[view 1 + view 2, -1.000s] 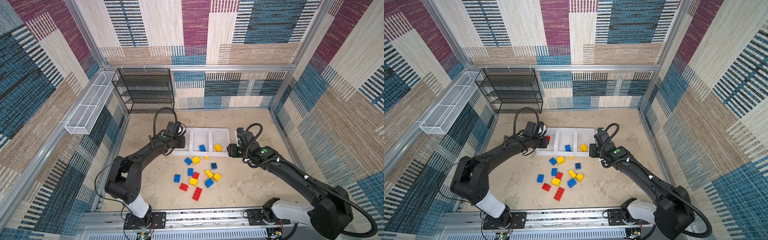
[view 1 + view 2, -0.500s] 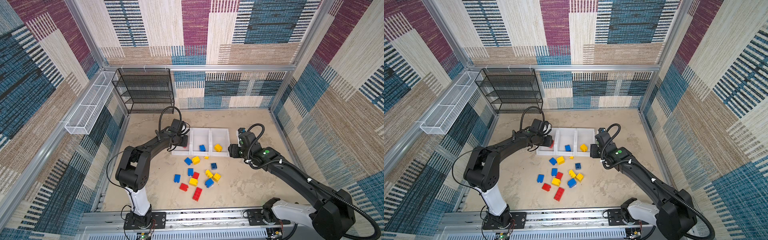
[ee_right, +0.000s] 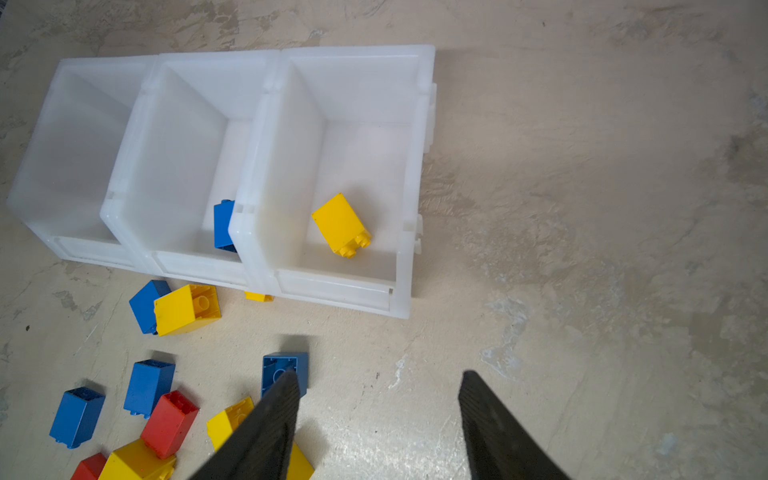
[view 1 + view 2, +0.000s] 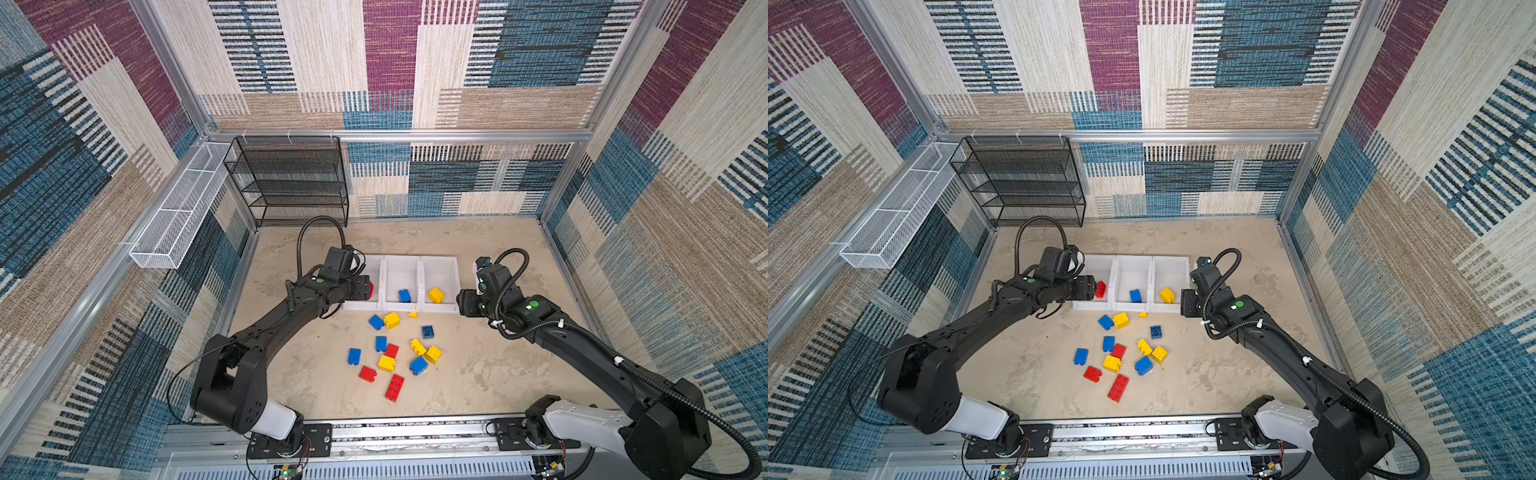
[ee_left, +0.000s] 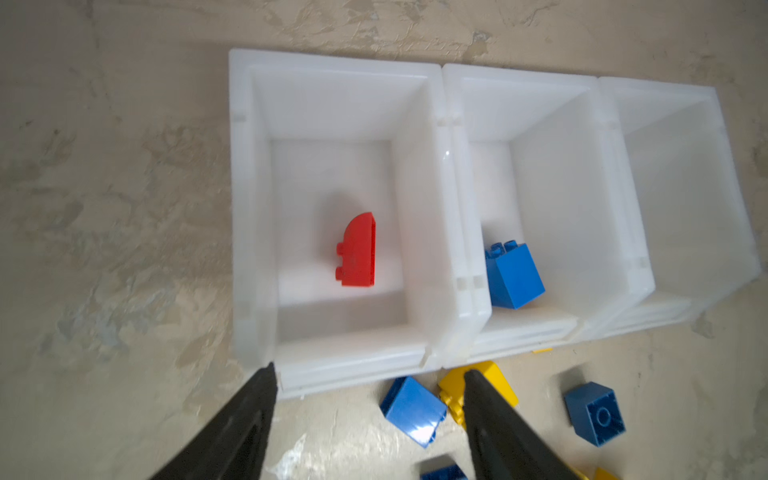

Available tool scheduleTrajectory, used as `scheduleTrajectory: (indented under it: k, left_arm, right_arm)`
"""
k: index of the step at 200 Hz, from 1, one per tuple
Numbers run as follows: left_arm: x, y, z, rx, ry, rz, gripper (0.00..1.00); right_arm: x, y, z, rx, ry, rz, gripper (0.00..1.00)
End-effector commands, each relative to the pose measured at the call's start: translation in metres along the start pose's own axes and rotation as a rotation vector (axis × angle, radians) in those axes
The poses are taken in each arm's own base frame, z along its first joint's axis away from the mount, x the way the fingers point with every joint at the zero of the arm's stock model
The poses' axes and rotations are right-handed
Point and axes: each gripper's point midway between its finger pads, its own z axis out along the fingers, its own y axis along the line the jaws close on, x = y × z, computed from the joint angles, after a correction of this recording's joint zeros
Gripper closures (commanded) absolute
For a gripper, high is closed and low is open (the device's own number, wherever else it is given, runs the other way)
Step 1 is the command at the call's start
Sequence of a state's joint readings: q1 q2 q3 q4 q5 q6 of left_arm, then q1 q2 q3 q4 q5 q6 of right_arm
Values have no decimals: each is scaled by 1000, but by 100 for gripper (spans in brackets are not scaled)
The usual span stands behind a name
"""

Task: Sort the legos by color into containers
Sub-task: 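Place the red brick into the nearest compartment and open the left gripper, then grasp a blue brick with the right gripper while the left gripper withdraws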

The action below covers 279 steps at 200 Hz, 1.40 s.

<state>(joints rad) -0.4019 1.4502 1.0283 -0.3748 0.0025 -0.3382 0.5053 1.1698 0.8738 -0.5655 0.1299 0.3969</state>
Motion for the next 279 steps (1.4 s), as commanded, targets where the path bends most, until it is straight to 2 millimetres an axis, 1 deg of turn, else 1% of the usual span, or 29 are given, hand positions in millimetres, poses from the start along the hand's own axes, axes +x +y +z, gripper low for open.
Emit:
scheduleTrajectory:
  k: [1, 24, 52, 69, 105, 132, 146, 173, 201, 220, 246, 267, 279]
  left_arm:
    - [9, 7, -14, -9, -21, -46, 14]
    - [27, 4, -28, 43, -33, -28, 12]
    - [33, -6, -44, 155, -125, -48, 10]
    - [41, -6, -48, 173, -133, -66, 8]
    - [59, -7, -47, 194, -74, -70, 8]
    - [64, -6, -46, 200, -73, -75, 8]
    - [66, -5, -46, 196, -74, -88, 8]
    - [71, -5, -45, 204, -64, -117, 8]
    - [79, -5, -43, 214, -34, -125, 8]
    - [82, -4, -44, 207, -29, -121, 9]
    - [84, -4, -45, 210, -29, -118, 8]
    - [85, -4, -45, 216, -31, -118, 8]
    - [86, -5, -45, 223, -28, -119, 8]
  right_arm:
    - [5, 4, -1, -32, 5, 21, 37]
    - [12, 7, 0, -49, 20, 32, 38]
    - [22, 17, 3, -55, 51, 15, 37]
    - [31, 27, 8, -61, 77, -2, 37]
    - [49, 40, 23, -59, 144, -7, 37]
    - [56, 61, 30, -90, 182, -40, 37]
    - [59, 66, 34, -88, 204, -52, 37]
    - [64, 72, 45, -86, 215, -39, 37]
    - [77, 78, 60, -57, 249, -50, 37]
    - [82, 86, 67, -60, 260, -67, 37]
    - [92, 89, 78, -39, 290, -78, 38]
    - [96, 91, 86, -36, 298, -78, 41]
    - [97, 94, 89, -36, 302, -77, 44]
